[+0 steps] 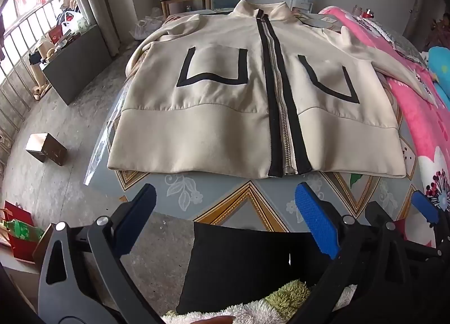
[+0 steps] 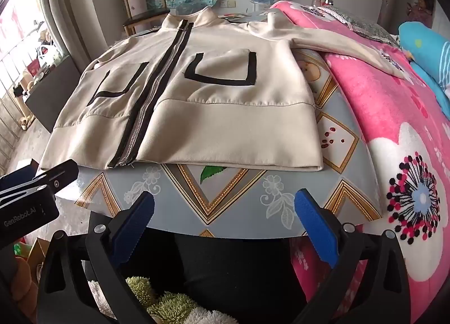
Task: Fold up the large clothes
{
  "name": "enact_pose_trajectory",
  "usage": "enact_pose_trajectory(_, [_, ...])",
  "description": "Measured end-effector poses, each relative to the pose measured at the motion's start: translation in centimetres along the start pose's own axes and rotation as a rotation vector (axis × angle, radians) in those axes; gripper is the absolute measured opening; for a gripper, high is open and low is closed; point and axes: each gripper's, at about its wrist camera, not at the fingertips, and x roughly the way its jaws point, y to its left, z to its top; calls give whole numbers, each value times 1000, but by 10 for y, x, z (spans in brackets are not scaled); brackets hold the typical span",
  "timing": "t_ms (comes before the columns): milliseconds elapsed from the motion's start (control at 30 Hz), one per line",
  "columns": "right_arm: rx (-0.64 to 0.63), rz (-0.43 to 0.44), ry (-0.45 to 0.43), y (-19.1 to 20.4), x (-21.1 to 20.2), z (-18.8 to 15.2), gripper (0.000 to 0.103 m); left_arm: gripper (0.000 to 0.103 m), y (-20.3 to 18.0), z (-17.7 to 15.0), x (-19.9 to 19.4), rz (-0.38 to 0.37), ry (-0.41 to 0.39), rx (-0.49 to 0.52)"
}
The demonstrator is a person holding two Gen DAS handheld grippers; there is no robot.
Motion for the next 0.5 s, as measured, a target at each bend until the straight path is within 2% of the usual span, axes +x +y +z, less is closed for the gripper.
enact_pose_trajectory(500, [-3,-2,-6,-1,2,-2,97,96,9,-5,0,-2,-3,-6])
